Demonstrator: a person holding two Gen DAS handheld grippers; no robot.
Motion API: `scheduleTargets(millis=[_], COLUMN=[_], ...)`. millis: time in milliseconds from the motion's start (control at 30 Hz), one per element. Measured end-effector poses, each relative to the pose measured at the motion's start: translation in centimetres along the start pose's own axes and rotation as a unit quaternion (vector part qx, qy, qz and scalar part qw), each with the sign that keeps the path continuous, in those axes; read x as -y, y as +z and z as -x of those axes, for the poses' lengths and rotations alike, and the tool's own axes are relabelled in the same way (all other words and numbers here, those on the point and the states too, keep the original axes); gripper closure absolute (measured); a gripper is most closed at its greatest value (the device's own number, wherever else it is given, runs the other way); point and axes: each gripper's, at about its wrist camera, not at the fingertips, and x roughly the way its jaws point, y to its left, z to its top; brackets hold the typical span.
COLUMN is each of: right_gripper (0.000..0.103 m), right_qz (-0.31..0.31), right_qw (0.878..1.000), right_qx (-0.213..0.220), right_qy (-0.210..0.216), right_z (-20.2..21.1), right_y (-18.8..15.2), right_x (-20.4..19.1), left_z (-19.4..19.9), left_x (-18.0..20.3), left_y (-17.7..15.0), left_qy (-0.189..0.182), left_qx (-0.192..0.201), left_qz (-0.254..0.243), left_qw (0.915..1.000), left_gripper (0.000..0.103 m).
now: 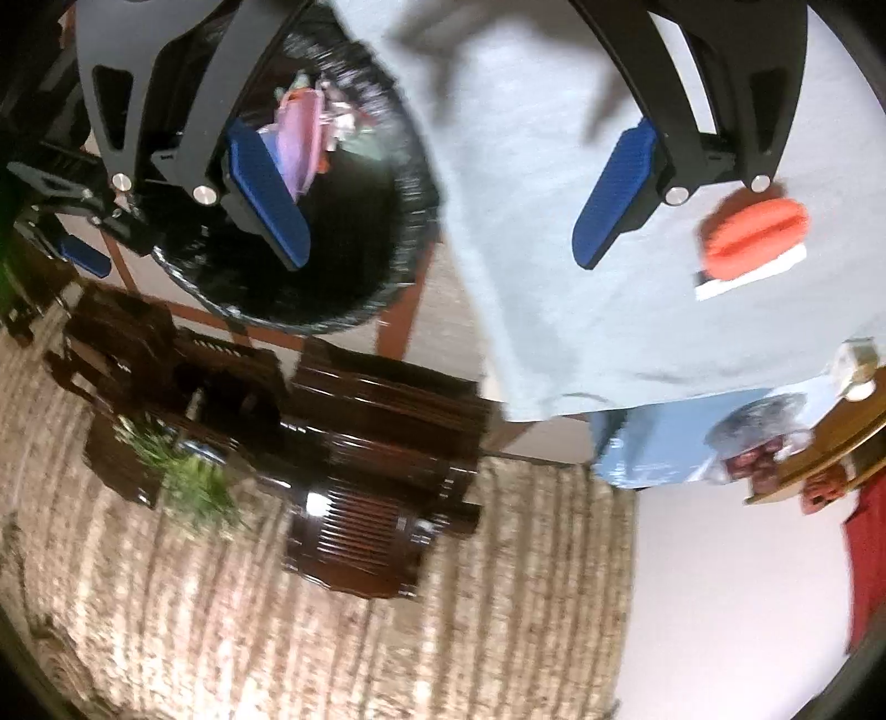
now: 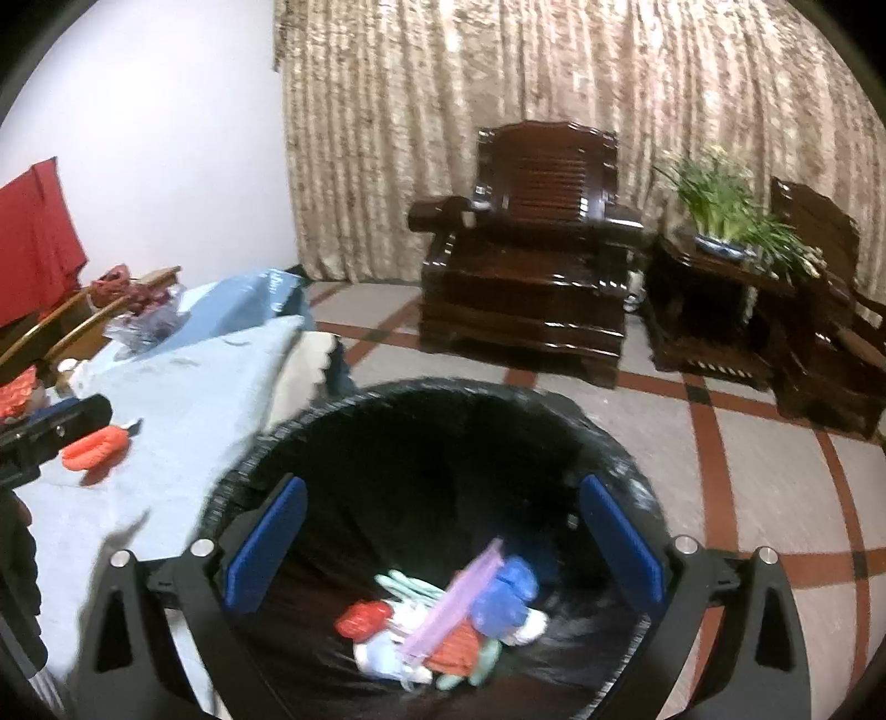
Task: Collect trash
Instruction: 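Move both open tools back over the orange net and white tube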
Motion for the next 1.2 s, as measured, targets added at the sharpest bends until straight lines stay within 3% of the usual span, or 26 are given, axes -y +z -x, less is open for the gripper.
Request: scheduleTargets(millis=[367,600,833,1200], right_gripper=[0.006,0.006,0.006,0.006], right_qz=[0.047,0.067,0.087,0.102], right_qw=[0.995,0.989,0.982,0.976], right_qx=[0.012,0.01,-0.002,-0.038], right_qy=[0.083,0.132,0.166,0.188], right_z=[-1.1,-2.8,-6.0,-12.5], right_y=[1.3,1.4,1.4,0.6], right_x=[-9.9,-16.8,-23.6,-32.2], left_z=[5.9,8.4,8.7,6.0], left_x=[-9.1,-15.9,-21.5,-28.0], left_y=[-0.4,-1.3,-2.1,-3.3], left_qy=[0.093,0.162,0.205,0.23], left_qx=[0.034,0.04,0.036,0.024], left_qz=[0.036,0.068,0.083,0.105], left_qw=[0.9944,0.9837,0.9747,0.9674], left_gripper=[0.01,0.01,0.01,0.01])
